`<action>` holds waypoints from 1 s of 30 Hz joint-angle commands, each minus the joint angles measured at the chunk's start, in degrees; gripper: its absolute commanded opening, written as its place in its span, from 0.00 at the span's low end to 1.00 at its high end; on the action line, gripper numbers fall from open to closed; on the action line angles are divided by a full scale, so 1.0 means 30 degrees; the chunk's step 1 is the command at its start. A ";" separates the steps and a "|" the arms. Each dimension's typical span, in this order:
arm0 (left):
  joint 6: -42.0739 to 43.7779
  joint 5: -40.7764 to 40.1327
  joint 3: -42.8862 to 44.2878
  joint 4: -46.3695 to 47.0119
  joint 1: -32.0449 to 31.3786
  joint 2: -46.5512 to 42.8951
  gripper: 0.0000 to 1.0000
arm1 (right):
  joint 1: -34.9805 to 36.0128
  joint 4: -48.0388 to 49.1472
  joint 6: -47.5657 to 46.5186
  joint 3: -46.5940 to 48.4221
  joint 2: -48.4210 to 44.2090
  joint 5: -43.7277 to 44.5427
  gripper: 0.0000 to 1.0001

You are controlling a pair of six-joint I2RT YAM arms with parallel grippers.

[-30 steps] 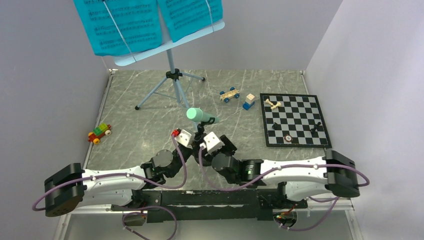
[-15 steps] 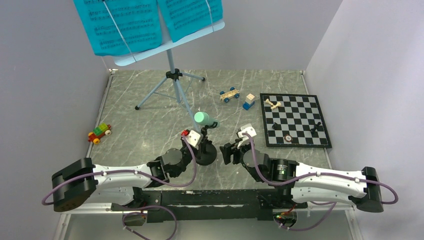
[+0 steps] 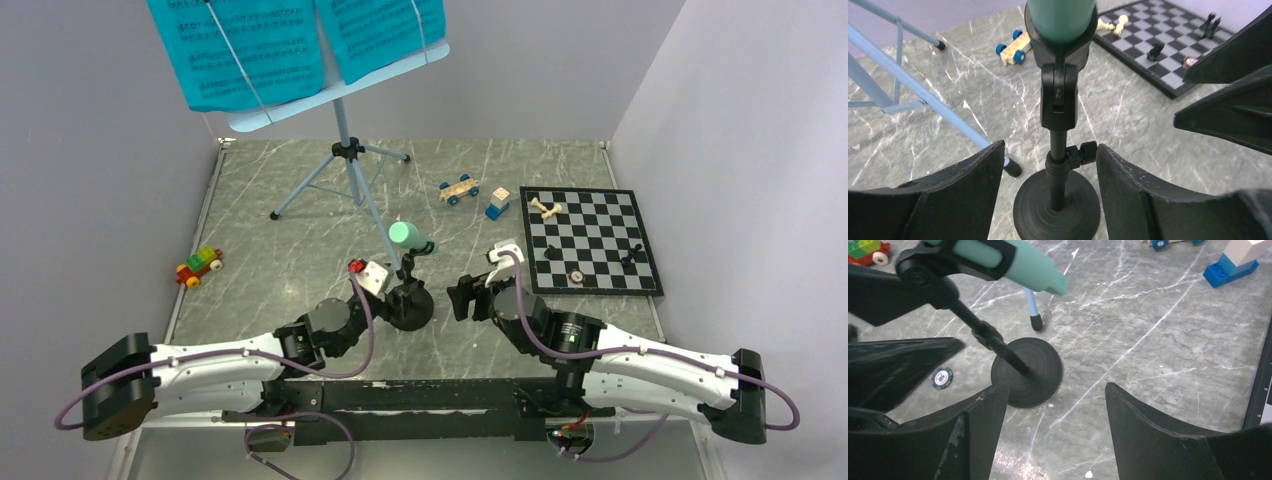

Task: Pack up the instrument practice props

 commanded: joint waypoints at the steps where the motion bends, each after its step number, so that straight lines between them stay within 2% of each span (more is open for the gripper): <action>1: -0.0237 0.0455 -0.0533 0.0615 -0.0048 -0.2194 0.73 | -0.1594 0.0585 0.0756 -0.0370 -0.0724 -0.2435 0.75; 4: 0.0210 0.0293 -0.0621 0.0953 -0.0052 -0.3183 0.84 | -0.2221 0.0934 0.0840 -0.0556 -0.0646 -0.3352 0.75; 6: 0.0831 0.0255 -0.0314 0.0978 -0.0026 -0.3270 0.86 | -0.2282 0.1035 0.0841 -0.0556 -0.0415 -0.3575 0.75; 10: 0.1212 0.0961 0.0820 0.0606 0.0318 -0.2380 0.87 | -0.2284 0.1181 0.0913 -0.0511 -0.0020 -0.3801 0.75; 13: 0.1212 0.1478 0.1405 0.0775 0.0795 -0.1514 0.83 | -0.2312 0.1222 0.1019 -0.0535 0.0068 -0.3904 0.75; 20: 0.0344 0.3475 0.2287 0.1308 0.2314 -0.0342 0.67 | -0.2313 0.1282 0.1541 -0.0806 0.0133 -0.4278 0.75; 30: 0.0348 0.4333 0.2368 0.0648 0.2772 0.0939 0.17 | -0.2325 0.1435 0.1102 -0.0985 -0.0111 -0.4428 0.75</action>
